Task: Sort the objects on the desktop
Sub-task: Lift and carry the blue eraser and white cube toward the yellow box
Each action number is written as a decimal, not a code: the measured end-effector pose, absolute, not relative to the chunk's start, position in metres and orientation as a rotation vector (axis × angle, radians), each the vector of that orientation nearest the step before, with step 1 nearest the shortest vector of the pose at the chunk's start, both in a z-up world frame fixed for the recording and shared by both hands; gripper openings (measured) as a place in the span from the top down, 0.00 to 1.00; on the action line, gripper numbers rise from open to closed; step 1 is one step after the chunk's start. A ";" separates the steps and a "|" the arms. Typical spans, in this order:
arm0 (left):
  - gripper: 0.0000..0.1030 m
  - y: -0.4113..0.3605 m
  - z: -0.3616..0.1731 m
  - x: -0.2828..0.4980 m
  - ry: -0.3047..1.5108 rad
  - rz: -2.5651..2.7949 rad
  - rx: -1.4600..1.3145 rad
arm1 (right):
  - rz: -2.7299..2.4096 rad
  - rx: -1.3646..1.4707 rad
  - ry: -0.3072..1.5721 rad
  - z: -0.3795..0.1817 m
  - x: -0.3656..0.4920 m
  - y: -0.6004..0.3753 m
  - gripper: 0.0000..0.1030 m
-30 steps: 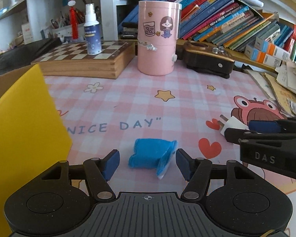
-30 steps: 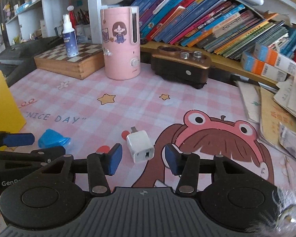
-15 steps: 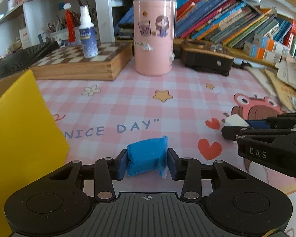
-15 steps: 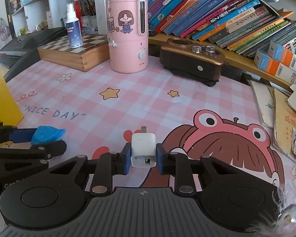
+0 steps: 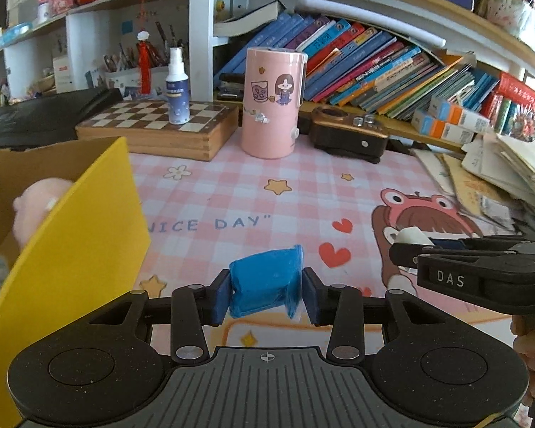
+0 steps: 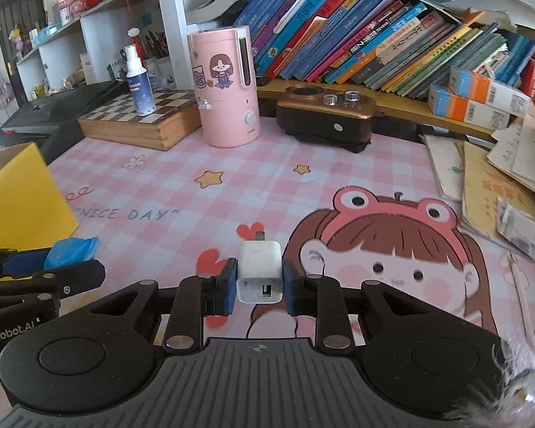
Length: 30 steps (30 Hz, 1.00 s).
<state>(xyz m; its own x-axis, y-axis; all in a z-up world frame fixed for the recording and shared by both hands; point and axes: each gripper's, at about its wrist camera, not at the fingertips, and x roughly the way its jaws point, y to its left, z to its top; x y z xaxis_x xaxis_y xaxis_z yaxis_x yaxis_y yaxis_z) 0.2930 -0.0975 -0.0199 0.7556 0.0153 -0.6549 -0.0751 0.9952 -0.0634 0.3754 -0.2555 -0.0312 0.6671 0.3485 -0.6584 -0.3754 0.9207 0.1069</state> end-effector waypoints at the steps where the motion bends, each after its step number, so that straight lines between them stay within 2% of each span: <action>1: 0.61 -0.097 -0.017 0.287 0.710 0.049 -0.092 | 0.408 -0.036 0.734 -0.029 0.370 -0.257 0.77; 16: 0.61 -0.086 0.013 0.204 0.653 -0.019 -0.067 | 0.382 0.022 0.731 0.003 0.279 -0.266 0.77; 30: 0.61 -0.032 0.016 0.135 0.636 -0.092 -0.079 | 0.318 0.004 0.746 0.010 0.187 -0.219 0.77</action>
